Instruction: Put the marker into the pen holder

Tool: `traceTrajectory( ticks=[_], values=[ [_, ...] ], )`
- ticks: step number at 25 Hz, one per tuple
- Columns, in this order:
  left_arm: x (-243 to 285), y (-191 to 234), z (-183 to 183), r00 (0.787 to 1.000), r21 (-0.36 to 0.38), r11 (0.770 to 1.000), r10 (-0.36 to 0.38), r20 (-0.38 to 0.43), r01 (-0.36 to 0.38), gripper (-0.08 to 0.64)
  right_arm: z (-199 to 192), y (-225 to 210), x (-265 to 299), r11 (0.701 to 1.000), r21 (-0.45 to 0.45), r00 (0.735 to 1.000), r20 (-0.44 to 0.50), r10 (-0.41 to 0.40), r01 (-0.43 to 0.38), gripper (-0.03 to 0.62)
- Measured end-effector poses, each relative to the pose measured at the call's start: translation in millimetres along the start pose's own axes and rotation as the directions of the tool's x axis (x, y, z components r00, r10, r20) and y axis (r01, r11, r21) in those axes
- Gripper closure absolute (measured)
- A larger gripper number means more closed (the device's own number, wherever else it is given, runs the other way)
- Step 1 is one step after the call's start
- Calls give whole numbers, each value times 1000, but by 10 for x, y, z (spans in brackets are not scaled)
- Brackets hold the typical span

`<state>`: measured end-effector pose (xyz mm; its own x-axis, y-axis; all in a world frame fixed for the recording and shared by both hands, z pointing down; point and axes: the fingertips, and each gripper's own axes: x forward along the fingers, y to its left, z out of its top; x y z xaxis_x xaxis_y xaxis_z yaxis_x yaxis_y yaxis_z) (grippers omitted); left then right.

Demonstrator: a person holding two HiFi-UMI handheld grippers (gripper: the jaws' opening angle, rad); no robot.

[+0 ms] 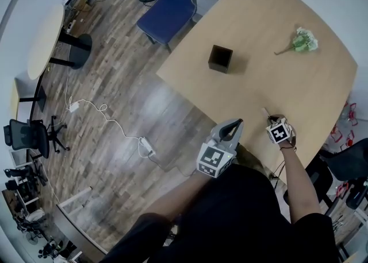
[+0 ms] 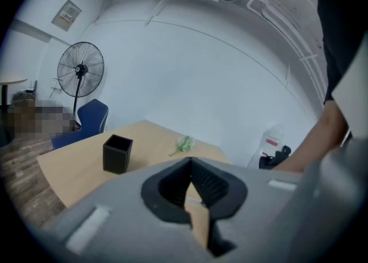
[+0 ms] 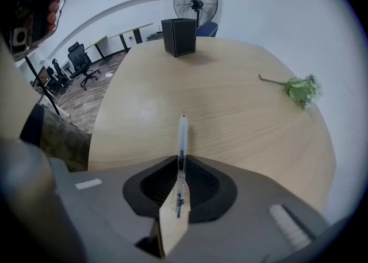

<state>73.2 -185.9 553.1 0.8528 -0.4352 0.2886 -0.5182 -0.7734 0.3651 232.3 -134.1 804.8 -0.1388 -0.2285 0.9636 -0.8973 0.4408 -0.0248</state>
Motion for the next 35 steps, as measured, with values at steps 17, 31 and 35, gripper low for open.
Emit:
traceTrajectory(
  ticks=[17, 31, 35],
  values=[
    [-584, 731, 525, 982, -39, 991, 130, 135, -126, 558, 2189, 268, -788, 997, 37, 913, 405, 46, -67, 546],
    [-831, 1362, 1015, 957, -63, 980, 196, 212, -187, 558, 3816, 338, -1024, 979, 124, 804, 591, 59, -163, 546],
    [-855, 1535, 992, 955, -98, 975, 215, 204, -199, 558, 4085, 371, -917, 960, 160, 787, 611, 86, -229, 546]
  ],
)
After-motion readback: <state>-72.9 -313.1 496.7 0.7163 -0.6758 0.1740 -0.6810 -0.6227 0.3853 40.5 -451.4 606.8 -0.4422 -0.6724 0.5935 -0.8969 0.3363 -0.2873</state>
